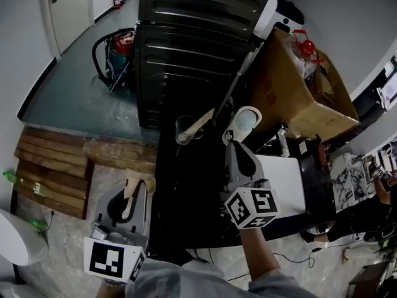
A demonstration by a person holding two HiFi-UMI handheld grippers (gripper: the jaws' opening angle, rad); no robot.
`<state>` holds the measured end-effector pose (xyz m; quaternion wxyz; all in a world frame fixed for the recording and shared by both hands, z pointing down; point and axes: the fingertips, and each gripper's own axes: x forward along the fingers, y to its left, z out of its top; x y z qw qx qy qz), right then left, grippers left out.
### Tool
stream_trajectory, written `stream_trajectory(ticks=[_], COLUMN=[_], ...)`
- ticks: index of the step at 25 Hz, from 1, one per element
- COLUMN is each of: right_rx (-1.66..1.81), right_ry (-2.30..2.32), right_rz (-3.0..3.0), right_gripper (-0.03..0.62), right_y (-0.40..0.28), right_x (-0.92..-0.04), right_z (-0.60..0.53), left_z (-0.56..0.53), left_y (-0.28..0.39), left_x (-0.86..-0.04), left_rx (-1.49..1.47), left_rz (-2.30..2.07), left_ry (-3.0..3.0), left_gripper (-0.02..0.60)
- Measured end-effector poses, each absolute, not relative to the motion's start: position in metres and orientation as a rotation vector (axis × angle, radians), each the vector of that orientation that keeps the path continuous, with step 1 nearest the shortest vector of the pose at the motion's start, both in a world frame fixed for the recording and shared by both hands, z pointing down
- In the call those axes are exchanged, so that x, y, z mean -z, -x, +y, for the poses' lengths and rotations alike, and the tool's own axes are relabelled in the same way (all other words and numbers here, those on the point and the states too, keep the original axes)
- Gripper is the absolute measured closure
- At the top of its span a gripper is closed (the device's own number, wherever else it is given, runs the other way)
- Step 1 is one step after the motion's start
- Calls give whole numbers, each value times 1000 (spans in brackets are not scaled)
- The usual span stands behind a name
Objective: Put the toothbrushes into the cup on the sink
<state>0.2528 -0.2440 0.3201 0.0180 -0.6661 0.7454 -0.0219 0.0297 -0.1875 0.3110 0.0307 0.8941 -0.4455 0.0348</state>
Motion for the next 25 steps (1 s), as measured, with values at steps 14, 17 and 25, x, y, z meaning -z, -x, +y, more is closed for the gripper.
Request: stream_trajectory(ticks=[14,17,25], right_rx=[86,112,149], right_ry=[2098,2087,2091], right_rz=[2193,2197,2219], right_gripper=[586,586,586], right_y=[-258,-255,-259], right_x=[-298,-300,-311], right_z=[-169,-163,-154], left_z=[-185,-186,-187], left_y=[-59,-58,-63], left_x=[-300,-298,-301], left_rx=[-76,-72,-79], left_rz=[-1242,-1239,-1235], left_ry=[-2837,-2836,-2834], left_gripper=[549,549,549])
